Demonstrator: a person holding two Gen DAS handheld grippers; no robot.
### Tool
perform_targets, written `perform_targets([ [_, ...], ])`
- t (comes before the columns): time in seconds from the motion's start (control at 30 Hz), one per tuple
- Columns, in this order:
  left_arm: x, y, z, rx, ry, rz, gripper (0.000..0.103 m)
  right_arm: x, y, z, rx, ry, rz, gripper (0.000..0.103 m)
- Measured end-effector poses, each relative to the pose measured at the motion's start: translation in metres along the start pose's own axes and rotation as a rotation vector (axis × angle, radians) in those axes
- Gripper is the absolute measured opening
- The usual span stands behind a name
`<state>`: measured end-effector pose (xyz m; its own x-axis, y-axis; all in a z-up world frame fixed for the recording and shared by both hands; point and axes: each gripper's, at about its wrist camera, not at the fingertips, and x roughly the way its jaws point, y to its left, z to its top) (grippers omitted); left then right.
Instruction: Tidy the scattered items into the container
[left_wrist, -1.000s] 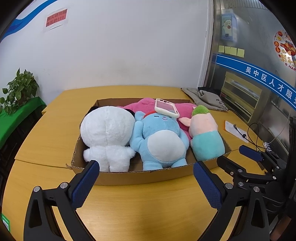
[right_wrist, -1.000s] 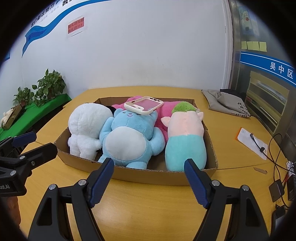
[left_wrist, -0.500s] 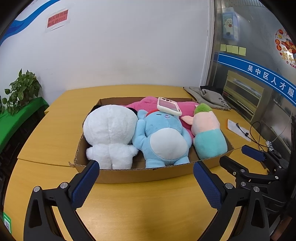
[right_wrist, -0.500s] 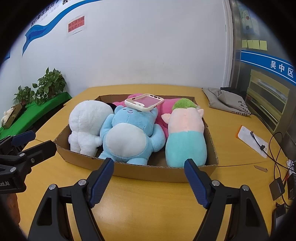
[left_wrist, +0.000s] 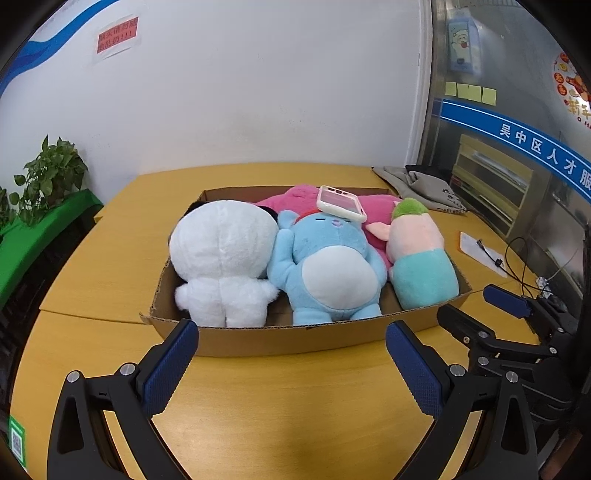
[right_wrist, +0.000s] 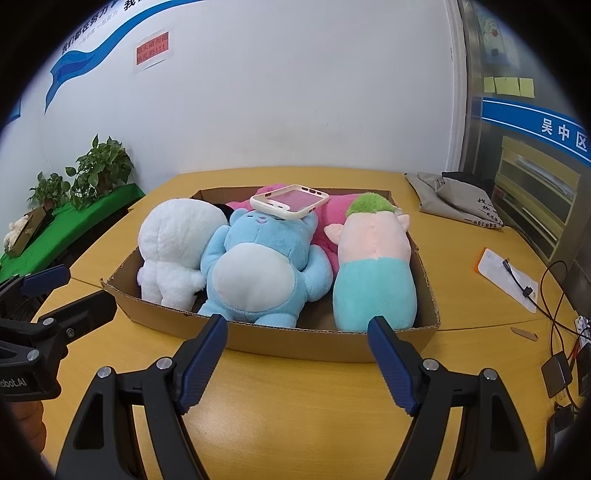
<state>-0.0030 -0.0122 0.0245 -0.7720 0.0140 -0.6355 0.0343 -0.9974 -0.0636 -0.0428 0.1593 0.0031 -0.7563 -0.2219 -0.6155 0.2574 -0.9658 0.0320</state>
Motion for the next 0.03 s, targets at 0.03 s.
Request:
perform_targets([
  [0.03,0.0009,-0.0001,0.0004,0.003,0.005,-0.003,0.103,0.0005,-0.0005,-0.0001,0.001,0.002,0.0,0.078],
])
